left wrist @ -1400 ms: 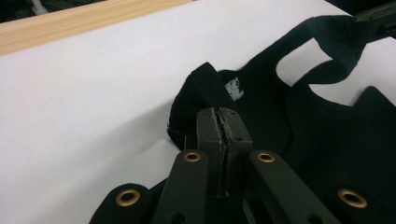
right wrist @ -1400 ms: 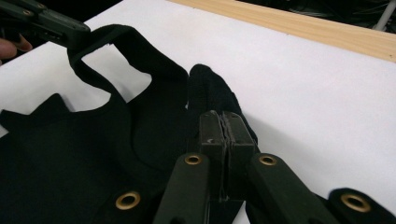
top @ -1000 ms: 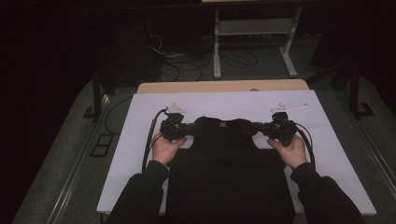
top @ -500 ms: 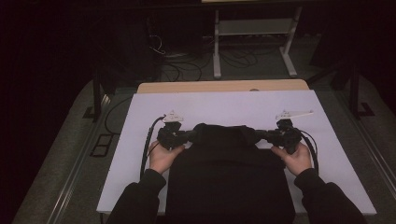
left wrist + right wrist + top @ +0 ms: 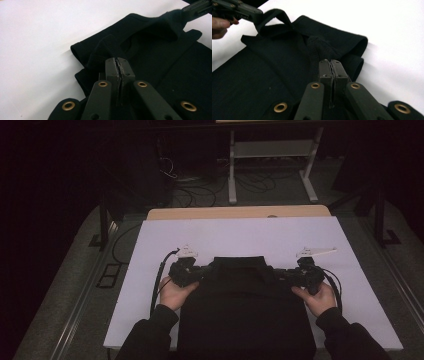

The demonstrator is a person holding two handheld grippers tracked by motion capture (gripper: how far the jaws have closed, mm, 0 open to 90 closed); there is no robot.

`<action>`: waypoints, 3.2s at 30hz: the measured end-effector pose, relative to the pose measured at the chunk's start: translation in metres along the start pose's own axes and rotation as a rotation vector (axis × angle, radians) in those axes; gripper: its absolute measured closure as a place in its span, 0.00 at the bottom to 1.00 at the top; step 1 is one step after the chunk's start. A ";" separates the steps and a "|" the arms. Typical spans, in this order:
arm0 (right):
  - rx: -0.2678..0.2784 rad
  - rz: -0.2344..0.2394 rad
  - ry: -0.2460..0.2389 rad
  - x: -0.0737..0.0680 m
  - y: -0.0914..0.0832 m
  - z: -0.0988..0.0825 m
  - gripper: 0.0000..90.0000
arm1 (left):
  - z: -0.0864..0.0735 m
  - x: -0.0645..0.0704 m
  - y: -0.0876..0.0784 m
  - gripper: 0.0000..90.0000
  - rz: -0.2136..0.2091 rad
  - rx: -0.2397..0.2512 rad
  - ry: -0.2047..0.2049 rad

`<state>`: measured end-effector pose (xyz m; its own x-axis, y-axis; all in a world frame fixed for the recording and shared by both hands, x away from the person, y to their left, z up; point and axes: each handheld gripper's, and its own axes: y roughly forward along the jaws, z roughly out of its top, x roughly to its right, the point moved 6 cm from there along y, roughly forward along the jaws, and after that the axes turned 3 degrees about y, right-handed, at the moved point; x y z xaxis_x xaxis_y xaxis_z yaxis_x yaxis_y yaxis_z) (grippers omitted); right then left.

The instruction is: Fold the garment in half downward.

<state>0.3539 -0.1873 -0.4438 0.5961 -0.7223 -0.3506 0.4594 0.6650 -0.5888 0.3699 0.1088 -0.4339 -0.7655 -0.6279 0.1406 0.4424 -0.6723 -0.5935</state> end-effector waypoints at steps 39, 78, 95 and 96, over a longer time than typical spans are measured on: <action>-0.028 0.123 -0.007 -0.039 -0.036 -0.029 0.97 | -0.030 0.047 -0.036 0.97 -0.097 -0.002 -0.006; -0.166 0.172 -0.045 -0.070 -0.052 -0.071 0.96 | -0.064 0.090 -0.055 0.96 -0.191 -0.075 0.021; -0.145 0.111 -0.047 -0.064 -0.049 -0.069 0.61 | -0.059 0.082 -0.056 0.58 -0.270 -0.034 -0.054; -0.137 0.109 -0.048 -0.064 -0.050 -0.068 0.57 | -0.059 0.081 -0.057 0.54 -0.274 -0.030 -0.050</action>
<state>0.2480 -0.1869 -0.4417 0.6697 -0.6350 -0.3851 0.2978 0.7046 -0.6441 0.2552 0.1193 -0.4357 -0.8305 -0.4430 0.3377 0.2072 -0.8084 -0.5509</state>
